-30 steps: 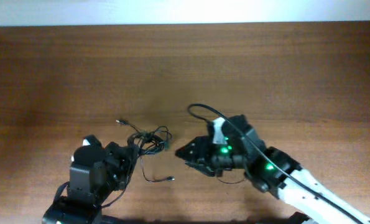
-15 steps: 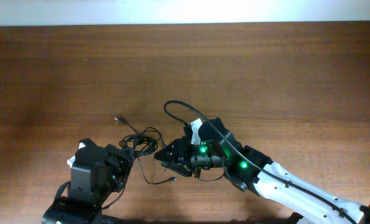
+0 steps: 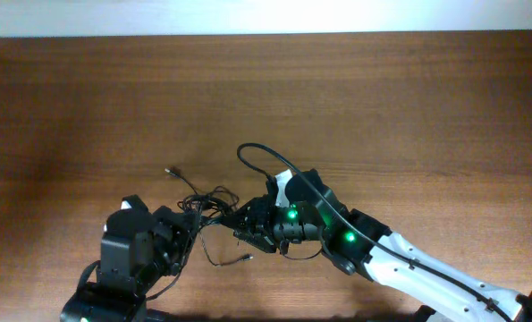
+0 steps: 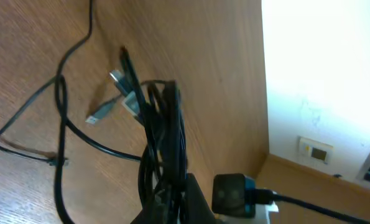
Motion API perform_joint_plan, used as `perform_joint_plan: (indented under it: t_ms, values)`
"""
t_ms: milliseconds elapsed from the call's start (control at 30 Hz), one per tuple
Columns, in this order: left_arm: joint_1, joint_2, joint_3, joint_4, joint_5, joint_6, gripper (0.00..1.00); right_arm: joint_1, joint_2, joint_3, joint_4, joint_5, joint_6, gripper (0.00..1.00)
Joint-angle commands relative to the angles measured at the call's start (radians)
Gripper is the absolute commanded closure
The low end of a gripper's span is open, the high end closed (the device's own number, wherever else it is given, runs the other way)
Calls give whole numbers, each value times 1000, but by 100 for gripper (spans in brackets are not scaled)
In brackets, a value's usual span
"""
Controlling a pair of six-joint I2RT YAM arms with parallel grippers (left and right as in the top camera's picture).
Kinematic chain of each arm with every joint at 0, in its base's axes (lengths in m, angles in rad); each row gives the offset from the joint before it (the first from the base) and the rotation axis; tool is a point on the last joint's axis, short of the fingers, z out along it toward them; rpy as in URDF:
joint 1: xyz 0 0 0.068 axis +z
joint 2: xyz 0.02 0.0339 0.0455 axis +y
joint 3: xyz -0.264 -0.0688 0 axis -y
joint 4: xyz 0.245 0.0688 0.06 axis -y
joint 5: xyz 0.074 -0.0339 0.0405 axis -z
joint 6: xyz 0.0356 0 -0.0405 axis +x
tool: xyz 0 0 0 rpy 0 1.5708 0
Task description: Untangle cables
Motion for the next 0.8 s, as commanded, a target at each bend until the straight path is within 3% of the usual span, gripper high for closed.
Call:
perform_joint_plan:
  t_ms: [0,267,400,500,533,600,667,733,767]
  values:
    - [1,-6,8,13,79,16,100,6,27,8,12,13,55,58]
    - [1,-6,8,27,124,8,100,8,27,8,32,74,285,58]
    - [0,-6,8,61,147,-6,100,91,28,8,87,229,285,67]
    - [0,-6,8,76,185,-6,100,130,28,8,115,304,284,96]
    - [0,-6,8,77,191,-6,100,130,28,8,125,324,241,96]
    - [1,-6,8,75,187,-2,100,130,28,8,113,389,-57,96]
    - [1,-6,8,69,187,98,99,128,28,8,92,409,-318,96]
    - [1,-6,8,50,172,202,67,111,27,8,14,424,-402,96]
    - [1,-6,8,29,141,279,39,80,27,8,-68,431,-406,96]
